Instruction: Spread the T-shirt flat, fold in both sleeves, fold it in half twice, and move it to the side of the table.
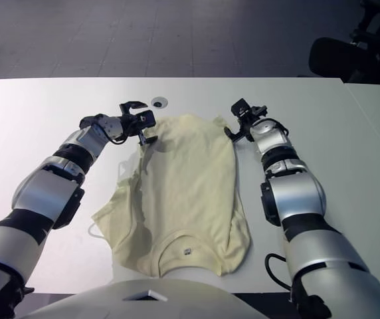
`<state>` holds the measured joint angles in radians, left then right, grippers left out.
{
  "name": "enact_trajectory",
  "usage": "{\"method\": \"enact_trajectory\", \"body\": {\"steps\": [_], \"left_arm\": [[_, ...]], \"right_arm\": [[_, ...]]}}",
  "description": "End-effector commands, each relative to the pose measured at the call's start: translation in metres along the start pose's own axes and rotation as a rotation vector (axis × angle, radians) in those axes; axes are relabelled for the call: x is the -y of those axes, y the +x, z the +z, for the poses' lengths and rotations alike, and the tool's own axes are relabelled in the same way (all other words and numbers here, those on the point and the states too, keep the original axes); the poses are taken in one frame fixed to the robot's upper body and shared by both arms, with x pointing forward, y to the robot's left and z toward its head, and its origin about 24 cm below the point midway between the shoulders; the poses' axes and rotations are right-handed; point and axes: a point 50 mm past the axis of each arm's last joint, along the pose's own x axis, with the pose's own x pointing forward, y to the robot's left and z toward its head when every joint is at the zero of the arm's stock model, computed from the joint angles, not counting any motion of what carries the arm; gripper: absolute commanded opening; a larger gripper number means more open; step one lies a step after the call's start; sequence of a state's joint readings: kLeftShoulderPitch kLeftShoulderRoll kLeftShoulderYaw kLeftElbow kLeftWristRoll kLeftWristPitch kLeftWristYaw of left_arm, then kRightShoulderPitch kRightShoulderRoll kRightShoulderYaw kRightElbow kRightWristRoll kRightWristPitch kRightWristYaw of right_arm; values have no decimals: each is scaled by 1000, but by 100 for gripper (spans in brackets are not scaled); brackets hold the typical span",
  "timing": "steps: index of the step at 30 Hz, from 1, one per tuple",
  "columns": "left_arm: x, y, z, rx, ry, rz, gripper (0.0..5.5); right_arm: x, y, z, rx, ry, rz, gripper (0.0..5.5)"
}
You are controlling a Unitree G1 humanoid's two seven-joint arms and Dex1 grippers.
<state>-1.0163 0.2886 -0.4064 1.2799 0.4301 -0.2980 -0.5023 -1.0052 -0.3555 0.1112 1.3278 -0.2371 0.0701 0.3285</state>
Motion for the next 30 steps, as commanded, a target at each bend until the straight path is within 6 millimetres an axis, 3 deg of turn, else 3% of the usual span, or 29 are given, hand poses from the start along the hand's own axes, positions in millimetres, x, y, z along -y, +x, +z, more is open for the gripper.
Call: {"method": "enact_trajectory", "body": {"steps": [1, 8, 13, 17, 21, 26, 30], "left_arm": [[10, -2, -19, -80, -21, -23, 539], [0, -7, -25, -122, -38, 39, 539], [-11, -9, -23, -129, -58, 114, 539], [-19, -19, -38, -204, -50, 176, 539], [-47, -36, -45, -256, -51, 338, 539], [-98, -66, -28, -65, -208, 588, 539], [-111, -94, -30, 164, -396, 580, 539]], "right_arm": [[11, -3, -9, -49, 20, -58, 539], [15, -4, -9, -31, 54, -101, 539], [34, -10, 22, 182, 178, -210, 539], [46, -18, 47, 313, 221, -243, 539], [55, -26, 60, 422, 237, -236, 539], [48, -46, 51, 524, 263, -187, 539], [24, -89, 19, 487, 340, -131, 539]]}}
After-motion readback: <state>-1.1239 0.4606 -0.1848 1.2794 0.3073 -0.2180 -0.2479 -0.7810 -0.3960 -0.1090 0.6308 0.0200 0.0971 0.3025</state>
